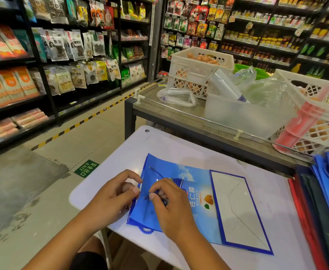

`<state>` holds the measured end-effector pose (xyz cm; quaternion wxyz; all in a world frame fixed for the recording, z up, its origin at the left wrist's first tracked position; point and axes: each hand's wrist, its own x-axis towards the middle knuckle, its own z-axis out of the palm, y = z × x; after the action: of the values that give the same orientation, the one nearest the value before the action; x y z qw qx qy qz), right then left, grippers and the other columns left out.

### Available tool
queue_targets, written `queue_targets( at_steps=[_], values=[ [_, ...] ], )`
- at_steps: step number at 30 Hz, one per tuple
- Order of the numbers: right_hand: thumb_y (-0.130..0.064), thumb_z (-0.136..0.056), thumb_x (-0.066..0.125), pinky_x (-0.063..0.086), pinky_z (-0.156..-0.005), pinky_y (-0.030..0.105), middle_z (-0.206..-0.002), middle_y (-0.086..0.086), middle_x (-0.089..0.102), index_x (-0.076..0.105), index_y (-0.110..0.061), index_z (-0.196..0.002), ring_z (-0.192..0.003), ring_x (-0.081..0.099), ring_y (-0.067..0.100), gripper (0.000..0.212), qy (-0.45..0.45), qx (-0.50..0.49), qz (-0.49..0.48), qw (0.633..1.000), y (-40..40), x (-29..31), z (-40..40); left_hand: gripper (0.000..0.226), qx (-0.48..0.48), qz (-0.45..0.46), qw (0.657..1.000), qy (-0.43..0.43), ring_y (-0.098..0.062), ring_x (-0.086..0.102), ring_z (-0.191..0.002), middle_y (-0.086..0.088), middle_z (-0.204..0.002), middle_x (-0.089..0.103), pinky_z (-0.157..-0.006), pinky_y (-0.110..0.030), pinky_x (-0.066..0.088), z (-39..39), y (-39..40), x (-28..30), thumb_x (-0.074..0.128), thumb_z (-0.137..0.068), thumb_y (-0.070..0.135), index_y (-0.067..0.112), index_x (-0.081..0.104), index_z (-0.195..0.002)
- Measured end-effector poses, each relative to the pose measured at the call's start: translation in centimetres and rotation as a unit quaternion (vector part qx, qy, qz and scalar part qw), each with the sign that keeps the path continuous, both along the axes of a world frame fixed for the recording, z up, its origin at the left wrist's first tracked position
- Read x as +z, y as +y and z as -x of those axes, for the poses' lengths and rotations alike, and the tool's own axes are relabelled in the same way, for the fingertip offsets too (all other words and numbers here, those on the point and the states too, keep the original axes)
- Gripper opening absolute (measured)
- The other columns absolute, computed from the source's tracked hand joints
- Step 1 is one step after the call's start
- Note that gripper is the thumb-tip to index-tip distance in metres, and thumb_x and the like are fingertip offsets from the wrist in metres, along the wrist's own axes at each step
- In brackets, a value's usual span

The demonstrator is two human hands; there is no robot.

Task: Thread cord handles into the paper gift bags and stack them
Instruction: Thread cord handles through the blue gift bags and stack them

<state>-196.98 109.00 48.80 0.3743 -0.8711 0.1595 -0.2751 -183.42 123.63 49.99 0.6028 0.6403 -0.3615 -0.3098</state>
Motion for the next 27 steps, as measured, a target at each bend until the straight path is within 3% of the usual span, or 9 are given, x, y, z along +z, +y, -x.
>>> queue_targets(
  at_steps=[5, 9, 12, 15, 17, 19, 22, 25, 27],
  values=[
    [-0.017, -0.094, 0.066, 0.051, -0.073, 0.021, -0.093, -0.018, 0.059, 0.065, -0.028, -0.093, -0.084, 0.061, 0.009, 0.011, -0.017, 0.011, 0.005, 1.000, 0.1, 0.3, 0.1, 0.025, 0.023, -0.071, 0.981, -0.180, -0.009, 0.052, -0.065, -0.004, -0.076, 0.059, -0.064, -0.029, 0.043, 0.8, -0.1, -0.2, 0.072, -0.094, 0.019, 0.036, 0.072, -0.113],
    [-0.028, -0.092, 0.072, 0.050, -0.093, 0.019, -0.123, -0.024, 0.050, 0.061, -0.034, -0.119, -0.114, 0.056, 0.006, 0.030, -0.002, 0.032, 0.013, 0.999, 0.4, 1.9, 1.5, 0.025, 0.067, -0.045, 0.993, -0.088, -0.018, 0.050, -0.061, -0.011, -0.067, 0.056, -0.061, -0.033, 0.040, 1.3, -0.3, 0.7, 0.070, -0.080, 0.018, 0.027, 0.079, -0.102],
    [-0.053, -0.084, 0.076, 0.030, -0.116, 0.017, -0.150, -0.037, 0.026, 0.039, -0.052, -0.145, -0.144, 0.026, -0.007, 0.072, 0.096, 0.068, 0.034, 0.992, 0.3, 3.9, 4.3, 0.019, 0.124, -0.010, 0.992, 0.004, -0.017, 0.049, -0.058, -0.004, -0.062, 0.052, -0.055, -0.025, 0.040, 2.1, -0.9, 2.6, 0.075, -0.077, 0.001, 0.016, 0.080, -0.087],
    [-0.068, -0.083, 0.072, 0.007, -0.117, 0.014, -0.156, -0.046, -0.006, 0.009, -0.069, -0.149, -0.146, -0.008, -0.017, 0.091, 0.207, 0.070, 0.105, 0.970, -0.6, 5.0, 8.0, 0.026, 0.142, -0.001, 0.990, 0.004, -0.014, 0.047, -0.057, -0.007, -0.064, 0.050, -0.052, -0.020, 0.039, 2.7, -1.0, 5.6, 0.072, -0.084, -0.012, 0.012, 0.081, -0.081],
    [-0.064, -0.091, 0.063, 0.006, -0.116, 0.007, -0.154, -0.047, -0.012, -0.004, -0.076, -0.144, -0.145, -0.014, -0.017, 0.086, 0.216, 0.047, 0.138, 0.965, -1.7, 4.7, 10.5, 0.025, 0.130, -0.002, 0.991, -0.018, -0.014, 0.046, -0.058, -0.008, -0.064, 0.049, -0.052, -0.019, 0.039, 3.3, -0.9, 7.9, 0.071, -0.085, -0.010, 0.013, 0.081, -0.080],
    [-0.052, -0.098, 0.060, 0.020, -0.111, -0.001, -0.157, -0.046, -0.002, -0.006, -0.078, -0.141, -0.148, 0.002, -0.015, 0.083, 0.163, -0.009, 0.140, 0.977, -2.8, 3.9, 12.7, 0.025, 0.114, 0.005, 0.992, -0.046, -0.010, 0.049, -0.056, -0.001, -0.060, 0.051, -0.050, -0.016, 0.040, 3.3, -1.1, 9.9, 0.072, -0.087, -0.007, 0.014, 0.081, -0.080],
    [-0.030, -0.091, 0.065, 0.028, -0.108, -0.001, -0.156, -0.042, 0.029, 0.030, -0.063, -0.149, -0.139, 0.032, -0.019, 0.076, 0.069, -0.104, 0.166, 0.978, -4.1, 3.2, 15.9, 0.030, 0.060, 0.024, 0.987, -0.148, -0.003, 0.061, -0.062, 0.009, -0.064, 0.064, -0.053, -0.016, 0.047, 6.2, -0.7, 12.9, 0.068, -0.095, 0.003, 0.026, 0.082, -0.085],
    [-0.042, -0.097, 0.057, 0.045, -0.100, 0.007, -0.148, -0.038, 0.044, 0.046, -0.053, -0.145, -0.134, 0.045, -0.012, 0.051, -0.040, -0.166, 0.169, 0.971, -4.1, 4.8, 17.8, 0.024, 0.051, 0.054, 0.971, -0.229, -0.006, 0.072, -0.085, 0.015, -0.091, 0.077, -0.074, -0.026, 0.058, 6.9, -0.9, 15.8, 0.064, -0.102, 0.021, 0.036, 0.081, -0.095],
    [-0.038, -0.098, 0.054, 0.058, -0.087, 0.017, -0.135, -0.035, 0.057, 0.059, -0.047, -0.136, -0.120, 0.059, -0.005, 0.039, -0.112, -0.221, 0.130, 0.960, -3.7, 6.9, 18.7, 0.017, -0.005, 0.004, 0.976, -0.216, -0.006, 0.073, -0.078, 0.013, -0.087, 0.078, -0.088, -0.033, 0.060, 4.1, -0.3, 16.1, 0.088, -0.078, 0.048, 0.038, 0.079, -0.089]
  ],
)
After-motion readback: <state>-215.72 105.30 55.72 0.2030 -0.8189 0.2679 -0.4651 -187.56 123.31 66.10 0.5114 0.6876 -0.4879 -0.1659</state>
